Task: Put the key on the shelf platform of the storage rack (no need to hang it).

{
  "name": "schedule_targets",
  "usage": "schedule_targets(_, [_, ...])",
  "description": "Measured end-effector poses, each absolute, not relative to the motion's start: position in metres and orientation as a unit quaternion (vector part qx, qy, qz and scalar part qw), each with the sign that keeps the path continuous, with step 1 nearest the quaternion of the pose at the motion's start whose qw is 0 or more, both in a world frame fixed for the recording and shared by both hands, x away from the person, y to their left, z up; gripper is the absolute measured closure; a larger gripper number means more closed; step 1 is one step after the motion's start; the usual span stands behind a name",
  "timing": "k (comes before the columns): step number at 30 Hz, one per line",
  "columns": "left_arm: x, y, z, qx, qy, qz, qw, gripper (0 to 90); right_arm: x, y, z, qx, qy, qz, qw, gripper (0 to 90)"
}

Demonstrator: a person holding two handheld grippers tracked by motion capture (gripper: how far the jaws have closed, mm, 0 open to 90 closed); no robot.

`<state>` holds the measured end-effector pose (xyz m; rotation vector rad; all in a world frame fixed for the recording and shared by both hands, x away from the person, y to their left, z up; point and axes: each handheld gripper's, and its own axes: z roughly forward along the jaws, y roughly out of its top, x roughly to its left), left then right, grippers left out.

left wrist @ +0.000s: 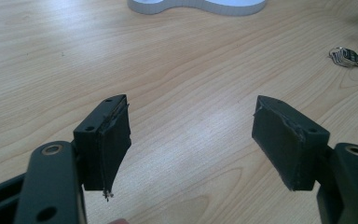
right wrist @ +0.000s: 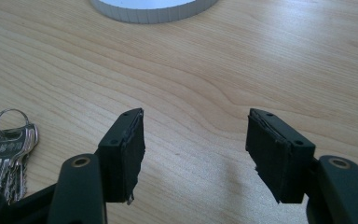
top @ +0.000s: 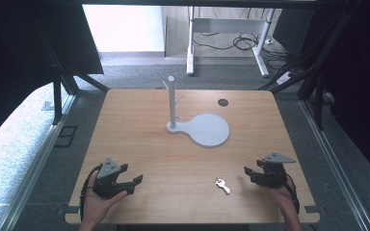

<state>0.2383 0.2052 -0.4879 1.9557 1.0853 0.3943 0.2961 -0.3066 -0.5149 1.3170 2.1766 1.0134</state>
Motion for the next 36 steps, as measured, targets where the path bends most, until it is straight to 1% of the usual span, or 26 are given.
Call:
schedule_targets(5, [0.239,0.205,-0.487,0.78,0.435,0.151,0.424,28.0,0.297,-0.306,-0.513,0.465,0.782,0.366,0.195,39.4])
schedule_targets(9, [0.239,0.202,-0.484,0.78,0.432,0.149,0.428,28.0,0.301,-0.303,-0.51,0.457,0.794,0.36,0.177,39.5])
schedule_targets(12, [0.239,0.201,-0.485,0.782,0.431,0.149,0.426,28.0,0.303,-0.302,-0.507,0.455,0.801,0.349,0.174,39.5])
schedule_targets(16, [0.239,0.198,-0.485,0.783,0.429,0.146,0.426,28.0,0.305,-0.306,-0.495,0.457,0.806,0.338,0.168,39.0])
schedule_targets(19, [0.239,0.195,-0.484,0.785,0.426,0.144,0.426,28.0,0.308,-0.308,-0.48,0.464,0.811,0.321,0.154,38.8])
schedule_targets(22, [0.239,0.191,-0.484,0.787,0.422,0.143,0.427,28.0,0.309,-0.307,-0.475,0.461,0.816,0.313,0.153,38.8])
schedule_targets(36, [0.239,0.191,-0.483,0.789,0.419,0.142,0.425,28.0,0.318,-0.275,-0.45,0.425,0.859,0.253,0.13,40.6])
